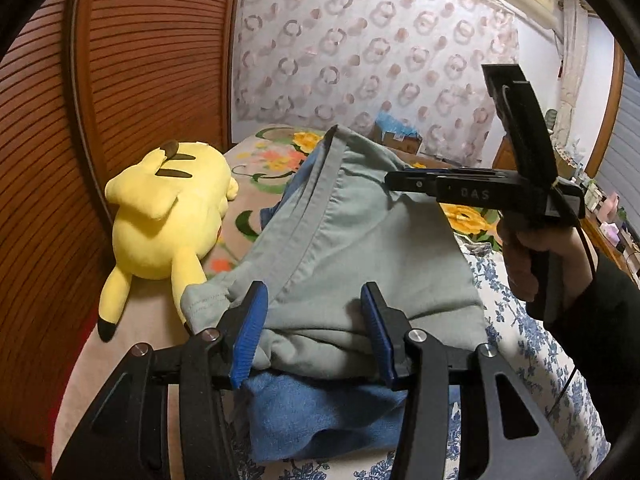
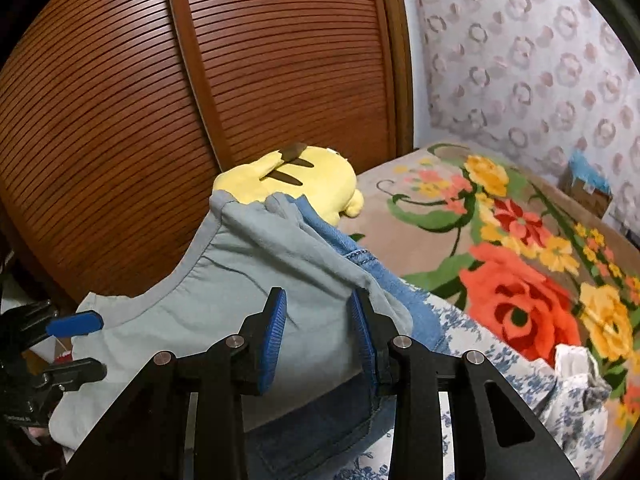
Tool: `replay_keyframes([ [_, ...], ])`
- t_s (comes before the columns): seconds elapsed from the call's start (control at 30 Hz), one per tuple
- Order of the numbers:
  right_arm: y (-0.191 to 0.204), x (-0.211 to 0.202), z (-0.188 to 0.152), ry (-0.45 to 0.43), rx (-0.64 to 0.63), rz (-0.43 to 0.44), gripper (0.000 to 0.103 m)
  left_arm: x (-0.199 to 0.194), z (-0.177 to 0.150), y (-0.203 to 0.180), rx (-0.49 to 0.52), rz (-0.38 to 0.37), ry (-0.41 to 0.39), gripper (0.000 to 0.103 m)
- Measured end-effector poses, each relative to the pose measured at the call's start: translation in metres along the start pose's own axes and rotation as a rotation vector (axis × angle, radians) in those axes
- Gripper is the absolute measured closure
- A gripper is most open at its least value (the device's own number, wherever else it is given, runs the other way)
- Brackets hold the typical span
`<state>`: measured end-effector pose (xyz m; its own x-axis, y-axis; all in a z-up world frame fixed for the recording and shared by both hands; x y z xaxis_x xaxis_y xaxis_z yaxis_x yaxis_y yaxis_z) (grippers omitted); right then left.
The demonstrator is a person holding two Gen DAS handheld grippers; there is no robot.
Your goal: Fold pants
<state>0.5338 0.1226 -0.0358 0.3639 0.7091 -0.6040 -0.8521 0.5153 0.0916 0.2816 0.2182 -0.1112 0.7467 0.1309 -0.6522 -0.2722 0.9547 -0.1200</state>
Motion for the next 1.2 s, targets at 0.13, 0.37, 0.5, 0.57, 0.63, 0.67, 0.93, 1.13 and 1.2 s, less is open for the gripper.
replay_keyframes([
  [0.13, 0.005, 0.0, 0.001, -0.008, -0.016, -0.025, 0.068, 0.0, 0.0, 0.0, 0.001, 0.002, 0.001, 0.053],
  [0.37, 0.022, -0.022, -0.008, -0.043, -0.03, -0.046, 0.068, -0.003, 0.001, 0.001, 0.007, 0.005, 0.004, 0.053],
  [0.5, 0.03, -0.029, -0.016, -0.048, -0.029, -0.048, 0.068, -0.01, 0.006, 0.003, 0.019, 0.015, -0.007, 0.036],
  [0.57, 0.032, -0.031, -0.018, -0.046, -0.03, -0.047, 0.068, -0.015, 0.01, 0.005, 0.017, 0.022, -0.024, 0.023],
  [0.63, 0.035, -0.032, -0.02, -0.045, -0.03, -0.044, 0.068, -0.018, 0.012, 0.007, 0.012, 0.018, -0.029, 0.019],
  [0.67, 0.034, -0.033, -0.021, -0.044, -0.029, -0.043, 0.065, -0.018, 0.012, 0.009, 0.006, 0.015, -0.023, 0.014],
  [0.93, 0.034, -0.039, -0.025, -0.062, -0.006, -0.057, 0.029, -0.025, 0.016, 0.02, 0.004, 0.076, -0.055, 0.0],
  [1.13, 0.039, -0.048, -0.027, -0.084, 0.005, -0.077, 0.006, -0.028, 0.018, 0.023, -0.004, 0.086, -0.074, 0.0],
  [1.2, 0.041, -0.052, -0.029, -0.09, 0.005, -0.081, 0.005, -0.03, 0.019, 0.022, -0.006, 0.08, -0.079, 0.0],
])
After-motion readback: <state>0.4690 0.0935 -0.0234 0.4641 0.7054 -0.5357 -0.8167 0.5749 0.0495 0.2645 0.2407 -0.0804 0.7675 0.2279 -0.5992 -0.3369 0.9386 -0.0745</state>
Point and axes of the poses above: each gripper's, at about its wrist camera, not at the fingertips, and x roughly the way its jaws point, y to its left, z to its top, the point moved 9 cm from there along x, roughly the way its jaws point, and after that the axes turned 1 degree about x, right-handed, at the moved point
